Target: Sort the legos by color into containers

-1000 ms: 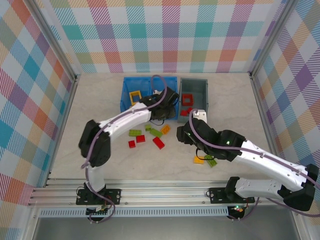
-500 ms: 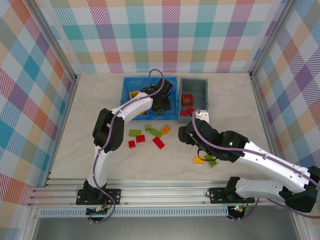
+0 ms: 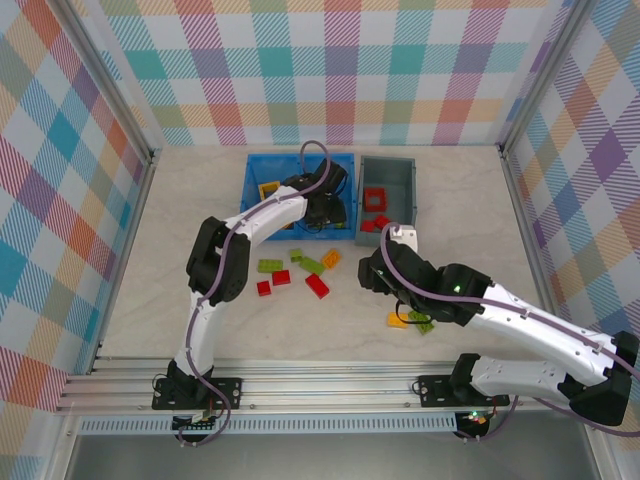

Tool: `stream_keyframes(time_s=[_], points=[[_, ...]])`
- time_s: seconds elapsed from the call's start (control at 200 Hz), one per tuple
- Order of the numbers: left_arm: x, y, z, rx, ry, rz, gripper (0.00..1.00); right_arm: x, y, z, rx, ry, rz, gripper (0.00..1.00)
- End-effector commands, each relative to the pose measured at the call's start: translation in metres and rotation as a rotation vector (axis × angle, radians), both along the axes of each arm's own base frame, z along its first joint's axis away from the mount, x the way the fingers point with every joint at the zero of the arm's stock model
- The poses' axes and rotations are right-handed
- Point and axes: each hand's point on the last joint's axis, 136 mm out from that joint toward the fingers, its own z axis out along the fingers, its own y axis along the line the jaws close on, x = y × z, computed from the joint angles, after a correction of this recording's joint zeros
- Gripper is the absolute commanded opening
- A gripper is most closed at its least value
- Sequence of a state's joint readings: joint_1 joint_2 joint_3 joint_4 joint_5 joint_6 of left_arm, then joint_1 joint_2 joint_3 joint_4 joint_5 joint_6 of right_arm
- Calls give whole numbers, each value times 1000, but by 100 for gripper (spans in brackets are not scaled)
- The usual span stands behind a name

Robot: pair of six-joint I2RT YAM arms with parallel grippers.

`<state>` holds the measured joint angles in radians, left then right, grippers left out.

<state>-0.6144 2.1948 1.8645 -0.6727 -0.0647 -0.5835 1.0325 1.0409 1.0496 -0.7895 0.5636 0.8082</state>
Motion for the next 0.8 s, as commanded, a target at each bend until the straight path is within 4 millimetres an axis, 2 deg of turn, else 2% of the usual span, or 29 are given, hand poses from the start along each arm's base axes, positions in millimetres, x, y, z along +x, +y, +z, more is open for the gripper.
stream_keyframes(time_s=[0.0, 0.095, 0.2, 0.245, 0.315, 0.375, 0.47, 0.635, 0.795], points=[[-6, 3, 47, -39, -83, 12, 51, -3, -11, -3, -9, 22, -27, 64], [-17, 1, 73, -54, -137, 2, 51, -5, -19, -8, -44, 47, -36, 64], [-40, -2, 102, -67, -194, -17, 52, -11, -25, -17, -80, 85, -25, 64], [-53, 0, 114, -68, -219, -17, 52, -14, -16, -21, -79, 103, 25, 65], [-78, 7, 129, -73, -263, -2, 53, -21, 12, -33, -80, 165, 173, 68], [-102, 20, 141, -77, -300, 35, 54, -28, 39, -52, -85, 235, 299, 70], [-146, 51, 149, -62, -347, 102, 54, -32, 72, -84, -104, 310, 437, 71], [-215, 101, 156, -129, -396, 175, 55, -12, 105, -123, -218, 328, 547, 78], [-256, 155, 153, -190, -360, 228, 55, 16, 125, -156, -297, 382, 575, 81]])
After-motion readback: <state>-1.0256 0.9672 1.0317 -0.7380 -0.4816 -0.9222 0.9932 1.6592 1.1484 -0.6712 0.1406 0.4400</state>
